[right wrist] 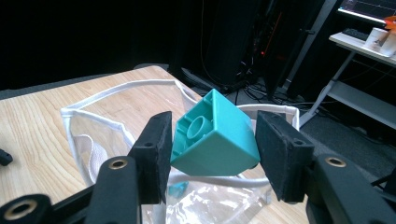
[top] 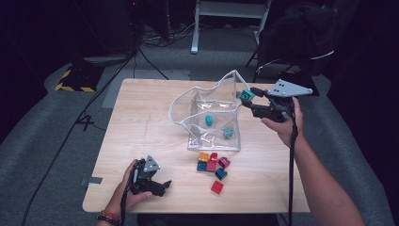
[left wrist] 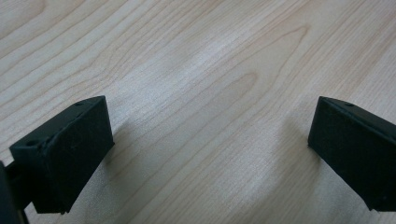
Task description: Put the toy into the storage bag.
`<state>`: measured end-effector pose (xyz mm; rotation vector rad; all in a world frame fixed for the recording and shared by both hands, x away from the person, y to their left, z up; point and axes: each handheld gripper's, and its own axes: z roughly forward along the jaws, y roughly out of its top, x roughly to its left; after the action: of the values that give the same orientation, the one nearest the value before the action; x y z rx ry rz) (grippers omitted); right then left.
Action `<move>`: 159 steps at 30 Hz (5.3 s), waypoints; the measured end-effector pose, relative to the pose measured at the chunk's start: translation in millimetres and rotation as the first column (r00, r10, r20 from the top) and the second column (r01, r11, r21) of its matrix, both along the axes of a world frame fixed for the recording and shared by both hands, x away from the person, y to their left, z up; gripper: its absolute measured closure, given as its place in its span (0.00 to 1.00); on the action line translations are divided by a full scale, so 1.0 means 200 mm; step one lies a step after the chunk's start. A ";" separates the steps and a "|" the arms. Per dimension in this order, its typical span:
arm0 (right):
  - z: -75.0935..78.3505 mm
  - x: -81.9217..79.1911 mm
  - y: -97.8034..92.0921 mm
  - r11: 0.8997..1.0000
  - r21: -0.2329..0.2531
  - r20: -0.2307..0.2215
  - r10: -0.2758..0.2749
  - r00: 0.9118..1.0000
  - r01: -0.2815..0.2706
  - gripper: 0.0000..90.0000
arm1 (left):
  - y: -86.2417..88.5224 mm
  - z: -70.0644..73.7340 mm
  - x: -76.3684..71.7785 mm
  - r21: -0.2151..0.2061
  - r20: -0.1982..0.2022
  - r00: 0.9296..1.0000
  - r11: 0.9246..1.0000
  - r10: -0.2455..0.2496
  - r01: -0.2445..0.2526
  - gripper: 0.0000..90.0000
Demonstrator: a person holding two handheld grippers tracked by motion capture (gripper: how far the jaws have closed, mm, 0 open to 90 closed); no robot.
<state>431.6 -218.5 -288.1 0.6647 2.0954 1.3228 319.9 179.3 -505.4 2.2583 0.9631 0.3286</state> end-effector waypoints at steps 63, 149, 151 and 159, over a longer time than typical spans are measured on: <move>-0.06 0.20 0.23 0.996 -0.050 -0.076 -0.071 0.995 0.068 0.49 | 0.00 0.00 0.00 -0.001 -0.002 1.000 1.000 -0.001 0.001 0.00; -0.98 -0.28 0.12 0.966 -0.172 -0.325 0.131 0.937 -0.195 0.47 | 0.00 0.00 0.00 -0.001 0.000 1.000 1.000 0.001 -0.001 0.00; -1.00 -0.27 0.13 0.965 -0.181 -0.333 0.120 0.935 -0.188 0.47 | 0.00 0.00 0.00 -0.001 0.000 1.000 1.000 0.001 -0.001 0.00; -1.05 -0.21 0.15 0.969 -0.187 -0.359 0.088 0.929 -0.164 0.47 | 0.00 0.00 0.00 0.000 0.000 1.000 1.000 0.001 -0.001 0.00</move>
<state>389.0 -189.1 -498.0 0.7222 2.5625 1.0815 319.8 179.2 -505.5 2.2579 0.9640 0.3284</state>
